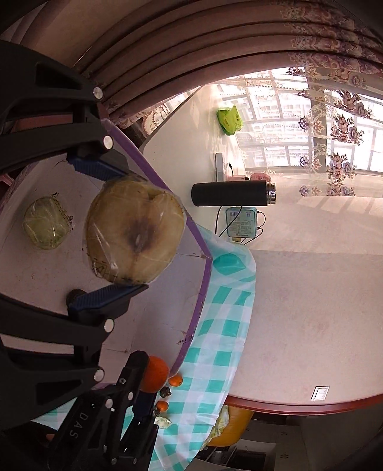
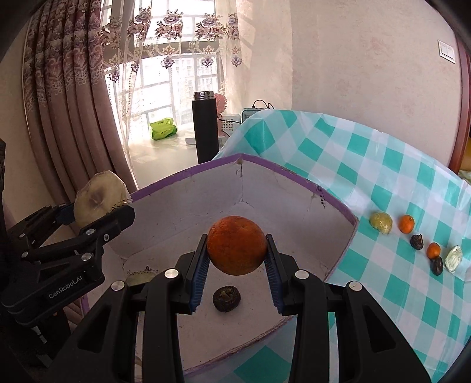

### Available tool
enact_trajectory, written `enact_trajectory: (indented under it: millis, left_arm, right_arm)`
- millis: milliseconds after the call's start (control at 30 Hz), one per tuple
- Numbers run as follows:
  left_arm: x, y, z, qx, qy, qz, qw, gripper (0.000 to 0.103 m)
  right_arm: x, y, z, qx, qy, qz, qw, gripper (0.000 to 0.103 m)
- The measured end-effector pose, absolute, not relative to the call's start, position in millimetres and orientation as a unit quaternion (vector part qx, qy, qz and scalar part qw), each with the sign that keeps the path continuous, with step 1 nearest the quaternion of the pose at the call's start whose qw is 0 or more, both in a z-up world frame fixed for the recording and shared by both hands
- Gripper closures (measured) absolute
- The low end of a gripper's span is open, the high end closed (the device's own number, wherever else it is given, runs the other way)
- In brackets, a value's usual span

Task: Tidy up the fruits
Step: 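Carry the pear half and mandarin in both tools over the box, then open both tools to drop the pear half and mandarin into the box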

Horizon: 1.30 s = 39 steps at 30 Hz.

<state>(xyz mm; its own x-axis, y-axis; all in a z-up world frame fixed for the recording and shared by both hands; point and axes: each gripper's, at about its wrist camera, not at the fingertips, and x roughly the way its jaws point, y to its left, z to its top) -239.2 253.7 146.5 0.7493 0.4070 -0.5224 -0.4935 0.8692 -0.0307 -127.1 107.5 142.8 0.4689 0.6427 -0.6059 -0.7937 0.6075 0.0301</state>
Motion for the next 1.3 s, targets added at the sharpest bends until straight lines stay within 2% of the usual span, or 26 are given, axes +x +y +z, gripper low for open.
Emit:
enact_trajectory:
  millis: [267,467,600,800,900,967,1033,1267,1300]
  left_arm:
    - [-222,289,115,-0.092,0.352,0.268,0.892,0.040]
    - [-209,293,93,-0.065,0.406,0.261,0.873,0.040]
    - [-202,287,82,-0.026,0.436,0.255,0.862,0.040]
    - [-195,278,70,0.028,0.474,0.254,0.843,0.037]
    - [-195,281,72,0.019,0.474,0.245,0.846,0.036]
    - [-195,281,72,0.014,0.476,0.235,0.847,0.028]
    - [-193,279,72,0.013,0.477,0.232,0.848,0.023]
    - [-189,275,68,0.031,0.491,0.243,0.836,0.023]
    - [-187,273,68,0.041,0.494,0.249,0.832,0.020]
  right_arm:
    - [-111,170,116,-0.243,0.345,0.399,0.814,0.067]
    - [-92,201,82,-0.337,0.399,0.367,0.769,0.067]
    - [-84,212,71,-0.389,0.402,0.339,0.757,0.067]
    - [-79,214,63,-0.398,0.429,0.339,0.737,0.067]
    - [-77,213,64,-0.392,0.434,0.339,0.737,0.055]
    - [-76,211,68,-0.381,0.438,0.344,0.738,0.033]
    - [-77,210,72,-0.376,0.431,0.351,0.742,0.019]
    - [-81,208,75,-0.372,0.424,0.347,0.749,0.017]
    - [-80,208,74,-0.372,0.426,0.345,0.749,0.017]
